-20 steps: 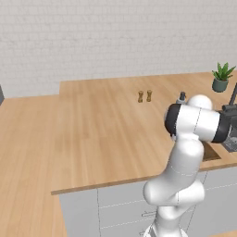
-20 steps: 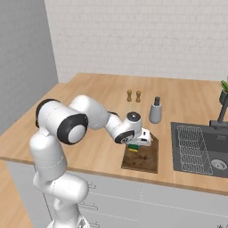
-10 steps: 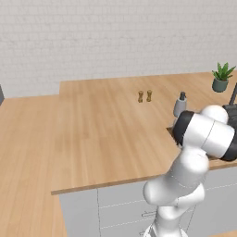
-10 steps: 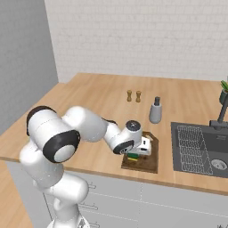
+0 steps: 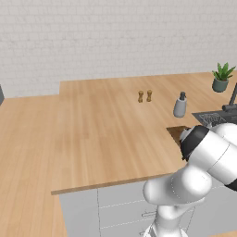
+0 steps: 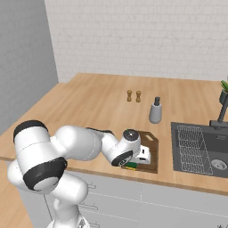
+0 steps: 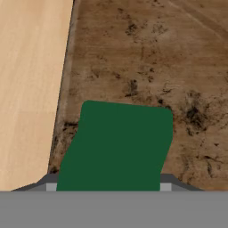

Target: Pick up the sponge from the counter and clean the cutting board by briefly scrubbing or pressing down on the cutting board. Once finished, release the sponge.

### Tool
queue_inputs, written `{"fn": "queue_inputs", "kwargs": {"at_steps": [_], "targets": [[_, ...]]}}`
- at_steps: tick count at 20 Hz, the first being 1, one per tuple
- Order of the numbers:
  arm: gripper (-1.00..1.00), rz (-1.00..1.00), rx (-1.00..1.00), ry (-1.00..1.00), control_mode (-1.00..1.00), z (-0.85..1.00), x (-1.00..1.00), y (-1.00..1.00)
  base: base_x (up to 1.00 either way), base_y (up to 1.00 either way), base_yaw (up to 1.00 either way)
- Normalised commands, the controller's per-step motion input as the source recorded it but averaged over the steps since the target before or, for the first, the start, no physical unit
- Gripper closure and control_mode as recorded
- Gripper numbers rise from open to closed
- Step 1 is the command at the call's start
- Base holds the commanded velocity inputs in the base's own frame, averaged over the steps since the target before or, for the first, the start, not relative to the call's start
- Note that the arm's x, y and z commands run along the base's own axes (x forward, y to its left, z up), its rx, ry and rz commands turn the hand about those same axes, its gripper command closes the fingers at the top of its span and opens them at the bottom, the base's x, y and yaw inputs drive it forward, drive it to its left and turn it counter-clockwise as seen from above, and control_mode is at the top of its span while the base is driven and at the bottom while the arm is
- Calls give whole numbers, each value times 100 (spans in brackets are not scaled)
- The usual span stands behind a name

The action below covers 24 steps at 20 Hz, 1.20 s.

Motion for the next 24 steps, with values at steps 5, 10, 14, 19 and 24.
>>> {"fn": "queue_inputs", "kwargs": {"at_steps": [5, 10, 14, 19, 24], "targets": [[100, 0, 0, -6, -100, 31, -15, -18, 0, 0, 0], [100, 0, 0, 0, -100, 52, 4, -30, 0, 0, 0], [100, 0, 0, -1, -100, 9, 0, 0, 0, 0, 0], [100, -1, 0, 0, -100, -29, 0, -7, 0, 0, 0], [100, 0, 0, 0, -100, 5, 55, -1, 0, 0, 0]]}}
